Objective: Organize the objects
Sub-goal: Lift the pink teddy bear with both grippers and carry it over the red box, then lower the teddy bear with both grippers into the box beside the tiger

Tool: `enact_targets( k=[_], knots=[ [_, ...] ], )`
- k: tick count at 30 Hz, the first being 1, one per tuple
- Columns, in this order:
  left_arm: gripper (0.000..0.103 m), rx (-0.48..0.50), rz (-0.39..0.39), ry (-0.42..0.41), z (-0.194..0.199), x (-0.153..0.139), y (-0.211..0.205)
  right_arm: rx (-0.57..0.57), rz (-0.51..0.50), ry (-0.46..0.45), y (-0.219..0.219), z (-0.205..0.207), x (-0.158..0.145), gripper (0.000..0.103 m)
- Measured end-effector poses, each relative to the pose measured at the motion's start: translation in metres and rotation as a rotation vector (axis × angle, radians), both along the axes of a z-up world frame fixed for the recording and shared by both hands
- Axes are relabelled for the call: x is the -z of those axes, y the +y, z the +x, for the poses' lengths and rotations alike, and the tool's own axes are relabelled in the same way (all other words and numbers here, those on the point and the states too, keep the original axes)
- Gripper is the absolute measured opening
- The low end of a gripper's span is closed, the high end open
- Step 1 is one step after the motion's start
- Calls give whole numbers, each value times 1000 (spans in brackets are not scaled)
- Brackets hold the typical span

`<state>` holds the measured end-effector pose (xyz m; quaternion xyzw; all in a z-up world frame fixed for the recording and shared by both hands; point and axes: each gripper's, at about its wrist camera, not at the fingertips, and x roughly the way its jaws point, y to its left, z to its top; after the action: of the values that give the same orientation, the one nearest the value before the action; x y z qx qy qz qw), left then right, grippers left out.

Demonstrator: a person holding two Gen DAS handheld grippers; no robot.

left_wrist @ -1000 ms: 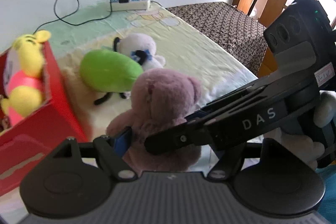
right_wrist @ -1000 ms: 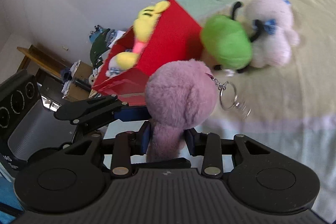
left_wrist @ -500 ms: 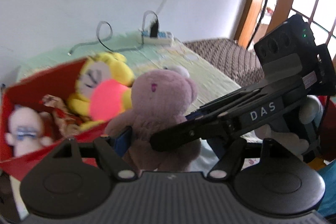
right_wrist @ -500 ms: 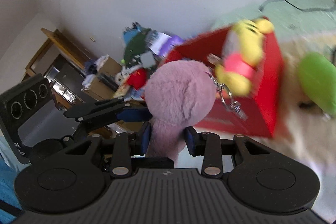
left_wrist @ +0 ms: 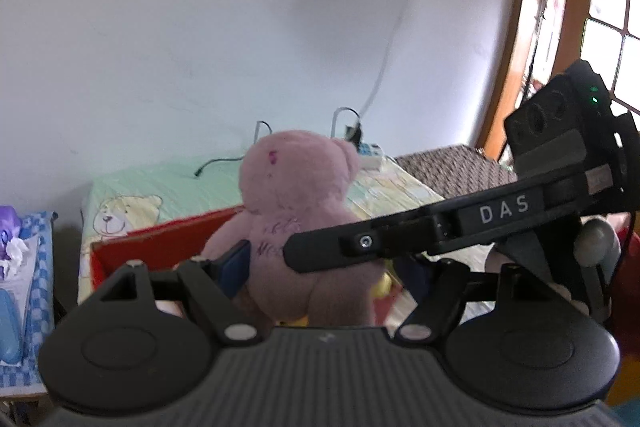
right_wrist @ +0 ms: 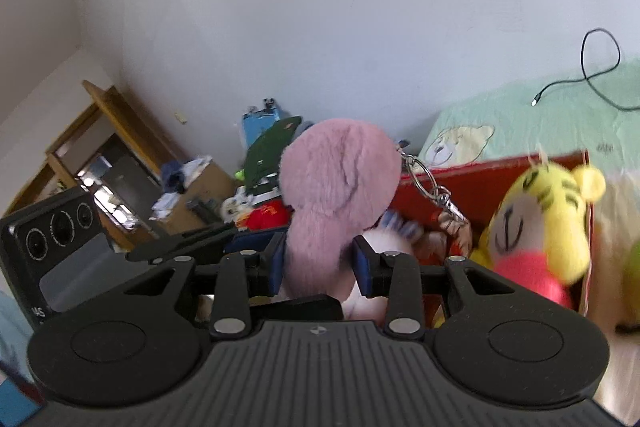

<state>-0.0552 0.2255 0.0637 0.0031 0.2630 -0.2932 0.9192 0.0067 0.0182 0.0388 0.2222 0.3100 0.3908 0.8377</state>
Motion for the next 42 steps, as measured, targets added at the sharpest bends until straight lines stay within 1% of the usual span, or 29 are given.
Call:
enact_targets(
  k=[3,7,10,12,14,19,23,25,27,31,33,35,36,39,40,42],
  knots=[
    [75,-19,-28,46,25,11,8,14,-40,31,8,23,6,37],
    [75,-41,-53,153,53,39,14,41,-75,98,14,47,26,35],
    [75,-69,-40,199,67,59,13,60,-77,160,18,59,47,34],
    [75,-80,-42,240,76,70,14,82,-59,209,19,65,58,34],
    [75,-89,-43,266,83,78,18,100,-44,238,20,67,66,34],
    [75,-114,11,260,92,85,18,148,-113,255,34,75,83,33],
    [75,-118,26,291,101,95,21,114,-93,314,43,79,95,33],
    [75,-135,62,300,103,98,20,109,-117,324,48,80,100,33],
    [75,-150,89,313,103,102,21,115,-119,329,50,81,105,33],
    [75,-184,110,344,108,109,26,104,-109,346,49,84,106,36],
    [77,-191,102,357,111,111,29,101,-110,345,49,84,106,36],
    [77,-194,104,359,111,112,30,101,-108,347,47,84,105,36],
    [79,-197,114,354,110,112,29,105,-108,347,46,82,104,36],
    [79,-202,149,347,110,114,25,129,-82,329,36,76,97,37],
    [79,-202,153,352,110,116,25,140,-73,328,33,75,95,36],
    [79,-201,148,363,110,117,26,154,-63,326,27,73,93,30]
  ],
)
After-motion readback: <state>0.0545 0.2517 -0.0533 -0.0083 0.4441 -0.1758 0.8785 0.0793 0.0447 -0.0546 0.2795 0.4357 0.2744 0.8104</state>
